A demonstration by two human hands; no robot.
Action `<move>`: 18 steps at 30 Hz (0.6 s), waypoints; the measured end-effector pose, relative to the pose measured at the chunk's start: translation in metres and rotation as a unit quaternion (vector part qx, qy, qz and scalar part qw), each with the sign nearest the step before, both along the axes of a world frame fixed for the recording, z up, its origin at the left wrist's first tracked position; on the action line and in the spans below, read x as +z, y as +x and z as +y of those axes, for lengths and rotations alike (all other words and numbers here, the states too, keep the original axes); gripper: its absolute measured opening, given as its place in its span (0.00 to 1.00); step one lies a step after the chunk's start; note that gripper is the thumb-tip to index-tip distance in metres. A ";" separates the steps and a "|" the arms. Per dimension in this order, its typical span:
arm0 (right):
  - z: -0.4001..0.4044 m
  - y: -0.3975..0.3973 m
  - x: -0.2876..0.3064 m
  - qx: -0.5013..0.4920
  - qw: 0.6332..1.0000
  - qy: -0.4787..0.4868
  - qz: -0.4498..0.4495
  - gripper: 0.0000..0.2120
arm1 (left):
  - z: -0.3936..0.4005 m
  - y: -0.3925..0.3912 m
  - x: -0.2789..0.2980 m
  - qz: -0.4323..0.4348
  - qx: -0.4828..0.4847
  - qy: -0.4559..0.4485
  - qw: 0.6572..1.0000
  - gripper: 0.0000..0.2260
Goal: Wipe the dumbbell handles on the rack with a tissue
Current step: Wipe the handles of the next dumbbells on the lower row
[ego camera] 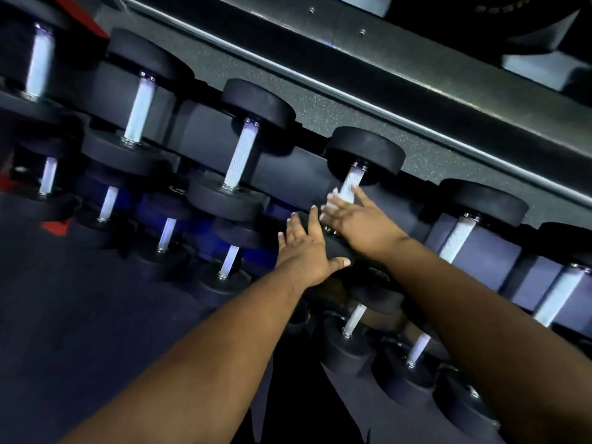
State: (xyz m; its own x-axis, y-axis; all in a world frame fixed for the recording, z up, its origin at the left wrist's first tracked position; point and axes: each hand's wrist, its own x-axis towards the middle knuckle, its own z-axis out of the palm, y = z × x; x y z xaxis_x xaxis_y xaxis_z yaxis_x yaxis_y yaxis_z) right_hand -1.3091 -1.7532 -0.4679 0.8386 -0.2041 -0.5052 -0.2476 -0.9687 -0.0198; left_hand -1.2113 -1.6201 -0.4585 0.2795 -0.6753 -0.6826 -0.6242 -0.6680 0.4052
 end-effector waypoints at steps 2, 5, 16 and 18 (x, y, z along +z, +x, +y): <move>0.005 -0.008 0.009 0.016 0.999 0.039 0.015 0.26 | 0.002 0.002 0.001 -0.001 -0.010 -0.006 1.000 0.56; 0.003 -0.021 0.022 -0.006 0.997 0.061 0.046 0.26 | 0.007 0.008 0.003 -0.003 -0.027 -0.018 0.999 0.56; 0.046 0.047 0.041 -0.343 0.877 0.174 -0.289 0.25 | 0.070 0.111 0.012 -0.182 -0.039 -0.124 0.975 0.45; 0.054 0.079 0.035 -0.336 0.869 0.186 -0.313 0.24 | 0.077 0.134 0.008 -0.188 -0.016 -0.113 0.976 0.46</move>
State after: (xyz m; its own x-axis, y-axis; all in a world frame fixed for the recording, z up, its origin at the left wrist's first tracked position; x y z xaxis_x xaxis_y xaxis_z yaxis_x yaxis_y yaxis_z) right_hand -1.2299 -1.6993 -0.4324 0.7272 -0.6740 -0.1300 -0.5829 -0.5063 -0.6355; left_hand -1.0771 -1.5433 -0.4510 0.4578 -0.8089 -0.3689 -0.7755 -0.5662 0.2791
